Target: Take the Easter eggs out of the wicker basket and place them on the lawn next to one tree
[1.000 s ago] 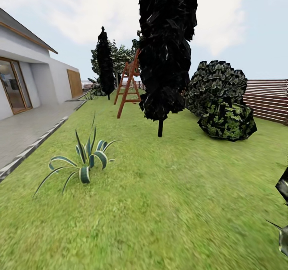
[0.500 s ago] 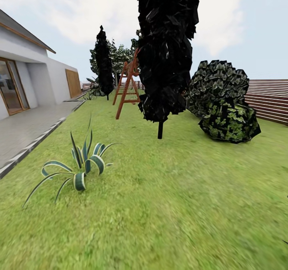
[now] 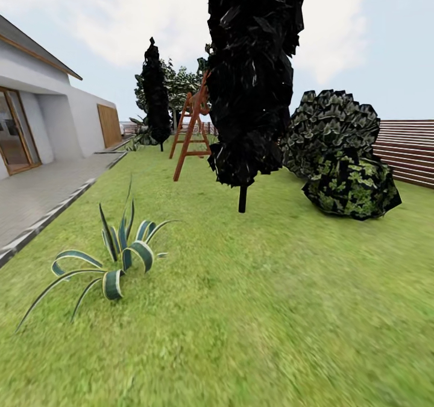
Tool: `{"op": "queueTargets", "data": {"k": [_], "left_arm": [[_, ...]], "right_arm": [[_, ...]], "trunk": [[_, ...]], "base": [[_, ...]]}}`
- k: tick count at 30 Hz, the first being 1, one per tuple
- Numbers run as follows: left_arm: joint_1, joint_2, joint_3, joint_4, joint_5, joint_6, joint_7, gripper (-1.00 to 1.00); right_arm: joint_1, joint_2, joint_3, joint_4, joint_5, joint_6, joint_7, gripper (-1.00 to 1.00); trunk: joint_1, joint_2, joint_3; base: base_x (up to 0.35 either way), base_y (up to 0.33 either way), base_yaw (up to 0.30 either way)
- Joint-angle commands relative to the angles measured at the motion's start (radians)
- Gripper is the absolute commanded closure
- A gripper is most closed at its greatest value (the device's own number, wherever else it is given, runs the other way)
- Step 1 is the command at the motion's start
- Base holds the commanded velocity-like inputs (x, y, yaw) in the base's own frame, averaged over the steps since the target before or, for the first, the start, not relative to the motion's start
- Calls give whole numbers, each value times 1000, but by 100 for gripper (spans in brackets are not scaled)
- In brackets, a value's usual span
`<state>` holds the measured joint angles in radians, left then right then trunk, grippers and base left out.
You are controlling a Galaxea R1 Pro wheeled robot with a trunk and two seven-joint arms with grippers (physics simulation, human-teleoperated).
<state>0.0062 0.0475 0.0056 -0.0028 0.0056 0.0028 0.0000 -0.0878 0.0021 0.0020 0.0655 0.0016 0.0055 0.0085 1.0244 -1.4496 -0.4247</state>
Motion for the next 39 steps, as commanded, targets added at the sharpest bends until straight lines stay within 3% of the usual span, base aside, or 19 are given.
{"op": "queueTargets", "data": {"k": [1,25,32,39], "left_arm": [[0,0,0,0,1,0,0,-100],[0,0,0,0,1,0,0,-100],[0,1,-2,0,-2,0,0,-100],[0,-1,-4,0,-4,0,0,-100]], "right_arm": [[-1,0,0,1,1,0,1,-100],[-1,-2,1,0,3,-1,2,-100],[-1,-2,1,0,3,-1,2,-100],[-1,-2,1,0,3,-1,2,-100]], "trunk": [[1,0,-1],[1,0,-1],[1,0,-1],[1,0,-1]], "base": [[334,0,0],[332,2,45],[72,-15,0],[116,-265,0]]}}
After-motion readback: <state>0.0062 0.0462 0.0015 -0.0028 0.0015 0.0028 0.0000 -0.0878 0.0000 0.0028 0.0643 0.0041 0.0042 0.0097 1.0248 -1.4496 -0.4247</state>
